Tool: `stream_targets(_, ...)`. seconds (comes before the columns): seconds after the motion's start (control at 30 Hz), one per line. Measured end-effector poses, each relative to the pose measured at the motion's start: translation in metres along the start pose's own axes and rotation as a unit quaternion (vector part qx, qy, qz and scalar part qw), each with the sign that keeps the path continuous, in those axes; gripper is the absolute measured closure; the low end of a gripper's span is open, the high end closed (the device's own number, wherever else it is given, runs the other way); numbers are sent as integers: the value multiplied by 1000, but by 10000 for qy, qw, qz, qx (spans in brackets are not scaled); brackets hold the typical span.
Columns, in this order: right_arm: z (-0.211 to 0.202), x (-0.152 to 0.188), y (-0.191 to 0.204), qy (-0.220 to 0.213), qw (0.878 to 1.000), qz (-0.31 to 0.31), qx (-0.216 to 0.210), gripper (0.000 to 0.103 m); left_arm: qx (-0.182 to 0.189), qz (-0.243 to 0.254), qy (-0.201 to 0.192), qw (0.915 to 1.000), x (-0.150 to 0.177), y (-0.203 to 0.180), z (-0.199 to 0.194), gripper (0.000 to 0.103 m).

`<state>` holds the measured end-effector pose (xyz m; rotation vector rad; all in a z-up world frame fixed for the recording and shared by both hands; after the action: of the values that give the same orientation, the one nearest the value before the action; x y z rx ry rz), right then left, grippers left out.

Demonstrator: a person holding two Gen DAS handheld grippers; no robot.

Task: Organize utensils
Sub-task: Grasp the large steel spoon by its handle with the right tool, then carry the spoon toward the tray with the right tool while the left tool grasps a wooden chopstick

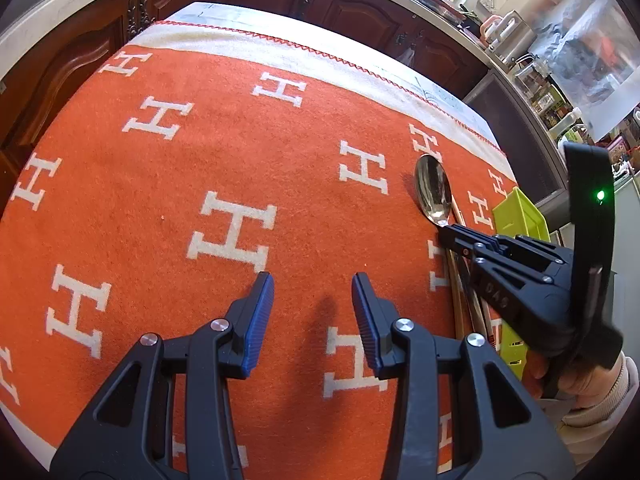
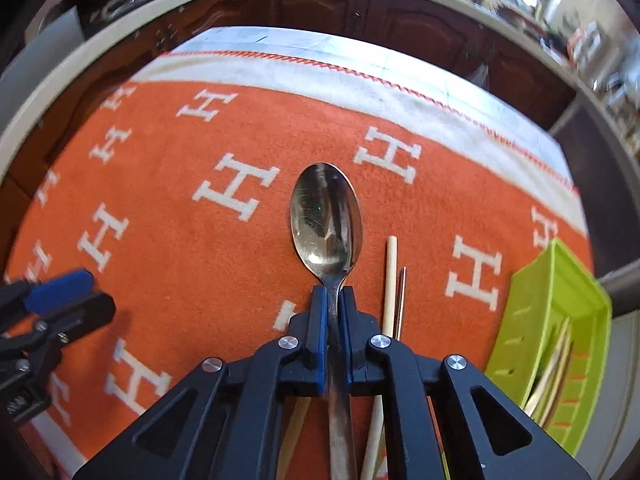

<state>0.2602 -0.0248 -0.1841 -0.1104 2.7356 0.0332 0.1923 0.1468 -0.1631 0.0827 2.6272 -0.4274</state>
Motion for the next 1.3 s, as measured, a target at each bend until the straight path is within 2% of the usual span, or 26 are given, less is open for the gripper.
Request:
stream_targets(0.27, -4, 6, -13, 267, 9987, 187, -390, 97, 65, 64, 85, 9999, 3, -6, 6, 66)
stream_targets(0.47, -4, 12, -16, 281, 9980, 184, -543, 96, 110, 138, 111, 9998, 5, -13, 8, 66)
stream_targets(0.6, -4, 13, -15, 284, 9976, 157, -608, 95, 141, 211, 148, 9996, 6, -20, 9, 66)
stream_targets(0.77, -11, 22, -8, 169, 9989, 94, -423, 97, 152, 308, 135, 9993, 6, -24, 7, 66)
stream_targets(0.87, -18, 27, -11, 95, 9984, 267, -486, 98, 161, 368, 121, 9991, 4, -29, 5, 66)
stream_targets(1.07, -42, 38, -31, -47, 9933, 749, -876, 98, 284, 573, 163, 9978, 5, -47, 3, 66)
stream_targets(1.3, -80, 55, -66, -353, 9789, 1383, -1462, 98, 415, 962, 424, 9936, 13, -88, 11, 66)
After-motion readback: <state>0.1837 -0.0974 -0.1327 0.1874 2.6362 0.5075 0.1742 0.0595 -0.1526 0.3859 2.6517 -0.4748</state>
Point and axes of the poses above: each gripper's, at about its wrist camera, not at the fingertips, and z roughly the way its jaws point, y to its left, x to its underside, the point moved 2 cm from there along z, roughly the way its jaws point, and after that the axes turned 9 degrees about z, right-handed, at the moved point
